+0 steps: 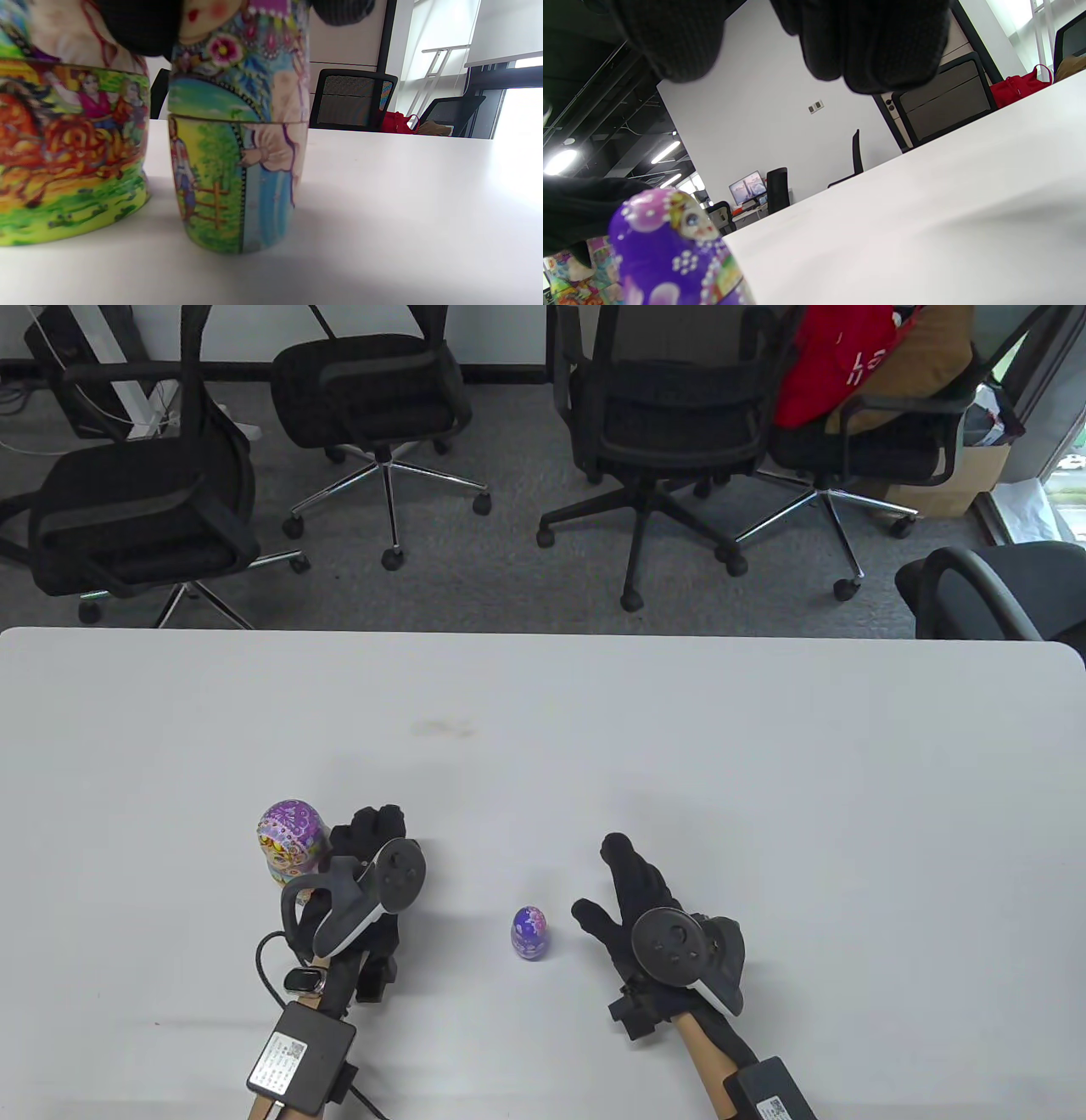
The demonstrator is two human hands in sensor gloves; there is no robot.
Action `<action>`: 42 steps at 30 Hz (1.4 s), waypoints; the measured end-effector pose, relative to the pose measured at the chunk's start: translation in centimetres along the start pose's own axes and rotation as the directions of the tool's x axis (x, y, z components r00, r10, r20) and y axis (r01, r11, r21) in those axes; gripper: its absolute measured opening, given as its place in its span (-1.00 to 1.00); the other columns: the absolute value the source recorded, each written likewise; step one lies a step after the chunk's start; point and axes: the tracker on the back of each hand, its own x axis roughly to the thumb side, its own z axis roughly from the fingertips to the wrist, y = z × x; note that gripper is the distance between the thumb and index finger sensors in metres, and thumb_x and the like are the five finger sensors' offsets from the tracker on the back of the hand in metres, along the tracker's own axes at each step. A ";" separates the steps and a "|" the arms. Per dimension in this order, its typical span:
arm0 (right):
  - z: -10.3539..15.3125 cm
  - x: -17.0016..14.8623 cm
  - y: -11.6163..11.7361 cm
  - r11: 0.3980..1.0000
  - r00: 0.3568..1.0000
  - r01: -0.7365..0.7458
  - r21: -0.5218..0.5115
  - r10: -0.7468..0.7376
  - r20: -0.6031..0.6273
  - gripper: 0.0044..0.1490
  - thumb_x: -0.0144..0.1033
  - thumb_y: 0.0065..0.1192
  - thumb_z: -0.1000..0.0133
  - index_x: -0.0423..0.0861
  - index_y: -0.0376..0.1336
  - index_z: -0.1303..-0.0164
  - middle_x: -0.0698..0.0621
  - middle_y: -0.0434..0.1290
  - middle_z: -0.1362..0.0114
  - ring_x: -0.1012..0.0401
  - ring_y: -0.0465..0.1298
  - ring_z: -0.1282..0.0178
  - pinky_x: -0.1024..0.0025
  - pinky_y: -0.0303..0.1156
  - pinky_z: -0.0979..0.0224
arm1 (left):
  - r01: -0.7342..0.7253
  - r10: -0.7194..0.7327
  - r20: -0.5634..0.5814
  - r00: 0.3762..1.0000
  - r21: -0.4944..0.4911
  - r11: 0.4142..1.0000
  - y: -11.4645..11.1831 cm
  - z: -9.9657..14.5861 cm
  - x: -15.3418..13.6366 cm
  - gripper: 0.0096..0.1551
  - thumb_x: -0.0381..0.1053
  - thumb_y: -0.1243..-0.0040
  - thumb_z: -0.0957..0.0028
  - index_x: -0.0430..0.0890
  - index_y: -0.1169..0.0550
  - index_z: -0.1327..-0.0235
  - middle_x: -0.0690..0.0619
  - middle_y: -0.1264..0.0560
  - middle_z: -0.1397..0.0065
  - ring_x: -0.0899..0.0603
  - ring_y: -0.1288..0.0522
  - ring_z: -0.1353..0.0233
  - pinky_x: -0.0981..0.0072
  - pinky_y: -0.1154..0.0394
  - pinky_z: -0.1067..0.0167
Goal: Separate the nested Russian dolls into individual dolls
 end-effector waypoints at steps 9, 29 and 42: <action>0.0 -0.2 -0.2 1.000 1.000 0.001 -0.003 -0.001 -0.011 0.09 0.00 0.25 -0.05 -0.27 -0.09 -0.62 -0.20 0.23 -0.58 -0.12 0.36 -0.44 0.07 0.43 -0.43 | -0.035 0.034 0.017 0.999 0.072 0.997 2.2 0.8 0.4 -0.30 0.11 0.05 -0.27 -0.11 -0.35 -0.66 -0.21 -0.34 -0.66 -0.38 -0.39 -0.53 -0.08 -0.48 -0.35; 0.0 -0.3 -0.2 1.000 1.000 -0.008 0.004 0.008 -0.004 0.08 0.00 0.25 -0.05 -0.27 -0.09 -0.62 -0.20 0.24 -0.58 -0.12 0.36 -0.44 0.06 0.43 -0.43 | -0.072 0.084 0.396 0.914 -0.044 0.996 2.0 4.0 9.2 -0.29 0.13 0.05 -0.26 -0.12 -0.37 -0.65 -0.21 -0.38 -0.63 -0.37 -0.44 -0.50 -0.07 -0.51 -0.34; 0.1 0.0 0.1 1.000 1.000 -0.012 0.021 0.012 0.005 0.08 0.00 0.25 -0.05 -0.27 -0.09 -0.62 -0.20 0.24 -0.58 -0.13 0.36 -0.44 0.06 0.43 -0.44 | 0.014 0.080 0.464 0.882 -0.196 0.981 -1.7 4.6 11.6 -0.23 0.19 0.05 -0.23 -0.13 -0.33 -0.67 -0.21 -0.40 -0.62 -0.35 -0.47 -0.47 -0.04 -0.53 -0.30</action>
